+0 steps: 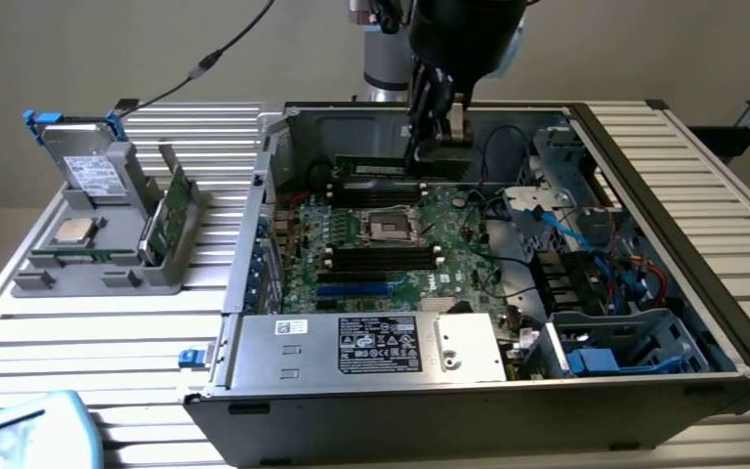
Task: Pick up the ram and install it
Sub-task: 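Pick up the ram and move it above insertion slot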
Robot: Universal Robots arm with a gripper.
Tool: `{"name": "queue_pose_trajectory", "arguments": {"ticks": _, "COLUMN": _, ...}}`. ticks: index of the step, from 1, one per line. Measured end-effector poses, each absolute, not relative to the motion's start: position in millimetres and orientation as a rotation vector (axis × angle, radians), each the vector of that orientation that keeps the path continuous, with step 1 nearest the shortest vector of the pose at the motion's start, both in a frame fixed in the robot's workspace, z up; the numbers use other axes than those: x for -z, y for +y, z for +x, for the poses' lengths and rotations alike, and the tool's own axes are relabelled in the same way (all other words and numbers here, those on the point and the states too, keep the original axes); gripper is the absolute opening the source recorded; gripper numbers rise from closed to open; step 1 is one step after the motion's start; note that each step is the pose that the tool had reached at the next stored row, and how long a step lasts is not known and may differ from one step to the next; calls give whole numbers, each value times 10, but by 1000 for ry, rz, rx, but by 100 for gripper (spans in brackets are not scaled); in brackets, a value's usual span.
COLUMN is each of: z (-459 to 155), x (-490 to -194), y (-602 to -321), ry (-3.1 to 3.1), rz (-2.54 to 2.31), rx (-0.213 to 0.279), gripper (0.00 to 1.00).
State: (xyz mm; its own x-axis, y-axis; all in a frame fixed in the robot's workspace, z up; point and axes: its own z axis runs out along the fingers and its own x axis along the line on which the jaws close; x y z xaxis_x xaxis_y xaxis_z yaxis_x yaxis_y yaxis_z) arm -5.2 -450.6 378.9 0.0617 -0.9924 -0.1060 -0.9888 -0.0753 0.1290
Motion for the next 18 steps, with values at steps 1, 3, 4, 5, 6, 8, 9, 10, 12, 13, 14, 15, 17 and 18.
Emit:
{"name": "queue_pose_trajectory", "arguments": {"ticks": 1, "z": -52, "x": -3776, "y": -4469, "ry": -2121, "rz": 2273, "rx": 258, "gripper": 14}}
{"name": "queue_pose_trajectory", "arguments": {"ticks": 3, "z": -51, "x": -3761, "y": -4407, "ry": -2120, "rz": 2270, "rx": 252, "gripper": 14}}
{"name": "queue_pose_trajectory", "arguments": {"ticks": 4, "z": -51, "x": -3758, "y": -4380, "ry": -2116, "rz": 2265, "rx": 239, "gripper": 14}}
{"name": "queue_pose_trajectory", "arguments": {"ticks": 5, "z": -51, "x": -3757, "y": -4361, "ry": -2109, "rz": 2255, "rx": 219, "gripper": 14}}
{"name": "queue_pose_trajectory", "arguments": {"ticks": 6, "z": -51, "x": -3756, "y": -4345, "ry": -2103, "rz": 2245, "rx": 200, "gripper": 14}}
{"name": "queue_pose_trajectory", "arguments": {"ticks": 8, "z": -51, "x": -3754, "y": -4315, "ry": -2088, "rz": 2224, "rx": 159, "gripper": 14}}
{"name": "queue_pose_trajectory", "arguments": {"ticks": 9, "z": -51, "x": -3752, "y": -4294, "ry": -2082, "rz": 2215, "rx": 141, "gripper": 14}}
{"name": "queue_pose_trajectory", "arguments": {"ticks": 10, "z": -51, "x": -3745, "y": -4265, "ry": -2078, "rz": 2210, "rx": 131, "gripper": 14}}
{"name": "queue_pose_trajectory", "arguments": {"ticks": 12, "z": -51, "x": -3723, "y": -4222, "ry": -2075, "rz": 2205, "rx": 122, "gripper": 14}}
{"name": "queue_pose_trajectory", "arguments": {"ticks": 13, "z": -51, "x": -3710, "y": -4204, "ry": -2074, "rz": 2204, "rx": 120, "gripper": 14}}
{"name": "queue_pose_trajectory", "arguments": {"ticks": 14, "z": -51, "x": -3692, "y": -4184, "ry": -2074, "rz": 2203, "rx": 120, "gripper": 14}}
{"name": "queue_pose_trajectory", "arguments": {"ticks": 15, "z": -51, "x": -3674, "y": -4166, "ry": -2074, "rz": 2203, "rx": 119, "gripper": 14}}
{"name": "queue_pose_trajectory", "arguments": {"ticks": 17, "z": -51, "x": -3637, "y": -4138, "ry": -2076, "rz": 2202, "rx": 120, "gripper": 14}}
{"name": "queue_pose_trajectory", "arguments": {"ticks": 18, "z": -51, "x": -3620, "y": -4126, "ry": -2076, "rz": 2201, "rx": 120, "gripper": 14}}
